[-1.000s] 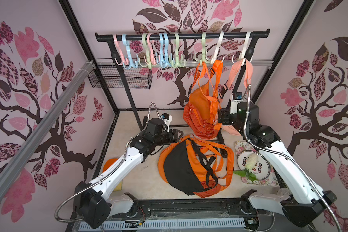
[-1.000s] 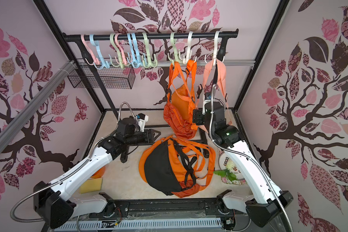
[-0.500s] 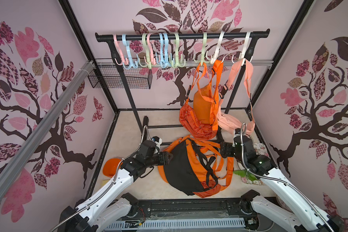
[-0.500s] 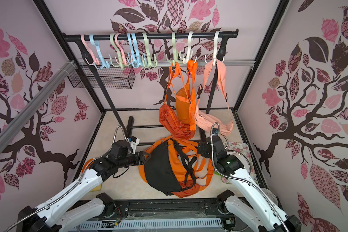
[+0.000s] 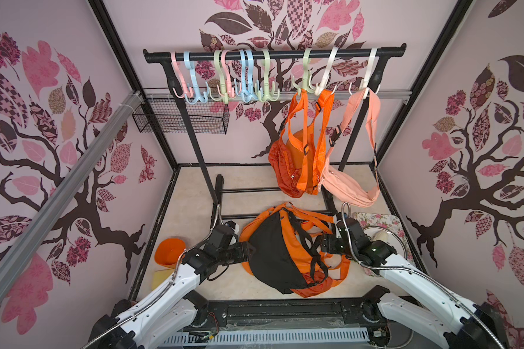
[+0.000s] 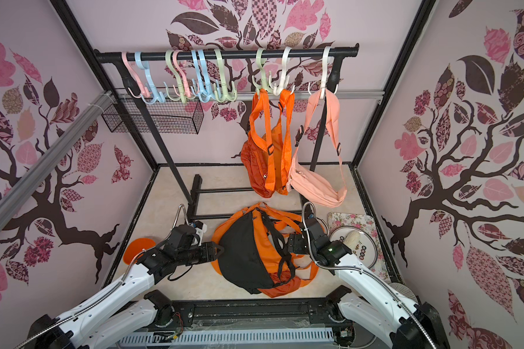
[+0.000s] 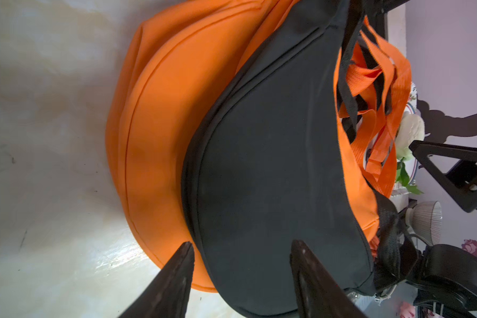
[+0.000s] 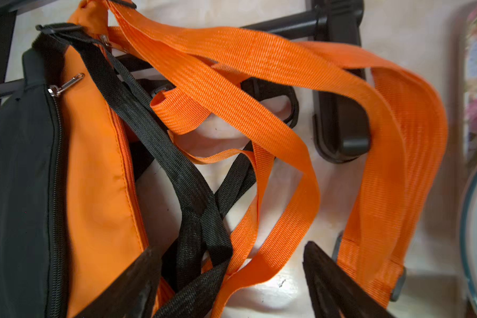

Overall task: Hang the bag on a hook
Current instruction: Hang the bag on the hook, then pick up the bag from the bag.

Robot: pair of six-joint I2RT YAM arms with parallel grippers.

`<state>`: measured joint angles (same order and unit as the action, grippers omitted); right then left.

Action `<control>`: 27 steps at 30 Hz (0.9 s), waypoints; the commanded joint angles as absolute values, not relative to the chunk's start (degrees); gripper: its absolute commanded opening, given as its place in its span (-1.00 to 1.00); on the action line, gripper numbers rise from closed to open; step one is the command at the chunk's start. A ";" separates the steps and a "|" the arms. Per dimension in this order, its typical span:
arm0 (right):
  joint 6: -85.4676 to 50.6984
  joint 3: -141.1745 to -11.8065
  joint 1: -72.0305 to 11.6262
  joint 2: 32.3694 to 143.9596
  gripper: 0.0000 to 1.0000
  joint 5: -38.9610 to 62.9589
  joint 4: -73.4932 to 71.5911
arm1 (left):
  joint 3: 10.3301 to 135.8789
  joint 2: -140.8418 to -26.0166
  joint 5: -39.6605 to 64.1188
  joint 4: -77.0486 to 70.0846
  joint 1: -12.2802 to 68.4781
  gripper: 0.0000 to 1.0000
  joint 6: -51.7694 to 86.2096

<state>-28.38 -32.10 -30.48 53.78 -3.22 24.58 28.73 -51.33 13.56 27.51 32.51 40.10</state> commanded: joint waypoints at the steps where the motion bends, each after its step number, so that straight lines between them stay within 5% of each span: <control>1: -29.43 -31.77 -31.28 54.88 0.59 -0.56 21.84 | 27.34 -51.96 13.99 24.88 32.95 0.15 40.66; 16: -29.73 -32.09 -31.29 55.81 0.50 -0.70 19.97 | 25.14 -61.04 14.33 17.81 33.29 0.04 40.60; 27: -29.71 -32.43 -31.32 55.08 0.49 -1.40 20.34 | 26.53 -62.16 12.76 17.19 33.26 -1.00 39.87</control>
<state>-29.58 -31.40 -31.05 55.70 -0.80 20.34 26.46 -62.39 13.52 18.52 33.12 40.47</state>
